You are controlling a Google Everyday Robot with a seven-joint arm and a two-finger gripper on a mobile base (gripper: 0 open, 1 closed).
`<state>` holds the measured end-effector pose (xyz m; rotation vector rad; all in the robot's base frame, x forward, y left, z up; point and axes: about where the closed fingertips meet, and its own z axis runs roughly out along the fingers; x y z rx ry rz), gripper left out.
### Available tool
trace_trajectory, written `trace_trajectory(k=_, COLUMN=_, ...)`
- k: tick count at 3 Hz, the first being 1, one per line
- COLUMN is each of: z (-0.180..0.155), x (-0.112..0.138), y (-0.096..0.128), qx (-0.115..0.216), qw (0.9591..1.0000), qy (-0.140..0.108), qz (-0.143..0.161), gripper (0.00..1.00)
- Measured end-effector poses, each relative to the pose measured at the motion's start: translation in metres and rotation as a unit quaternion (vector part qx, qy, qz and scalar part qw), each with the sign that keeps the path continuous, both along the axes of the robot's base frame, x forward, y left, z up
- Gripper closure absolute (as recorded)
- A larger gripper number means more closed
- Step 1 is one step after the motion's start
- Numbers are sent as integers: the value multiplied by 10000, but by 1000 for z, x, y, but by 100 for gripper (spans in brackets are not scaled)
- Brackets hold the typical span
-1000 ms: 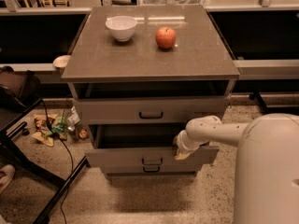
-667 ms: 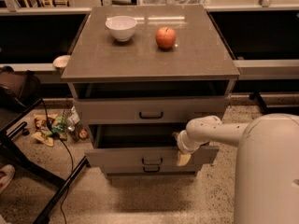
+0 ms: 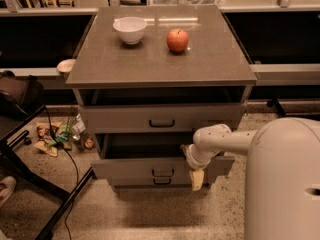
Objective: Open middle drawer
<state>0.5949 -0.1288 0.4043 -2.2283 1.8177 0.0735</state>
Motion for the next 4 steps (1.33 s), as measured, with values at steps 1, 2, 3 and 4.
trace_trajectory(k=1, z=-4, x=-38, y=1, qx=-119, qw=9977, qy=640, qz=165, gripper=0)
trace_trajectory(k=2, z=-2, x=-70, y=-3, qx=-179, qw=9931, qy=1141, qz=195, gripper=19)
trace_trajectory(k=3, z=5, x=-92, y=-8, qx=-228, qw=9901, qy=1376, qz=162, gripper=42)
trace_trajectory(k=4, z=6, x=-91, y=-8, qx=-229, qw=9901, qy=1379, qz=161, gripper=65)
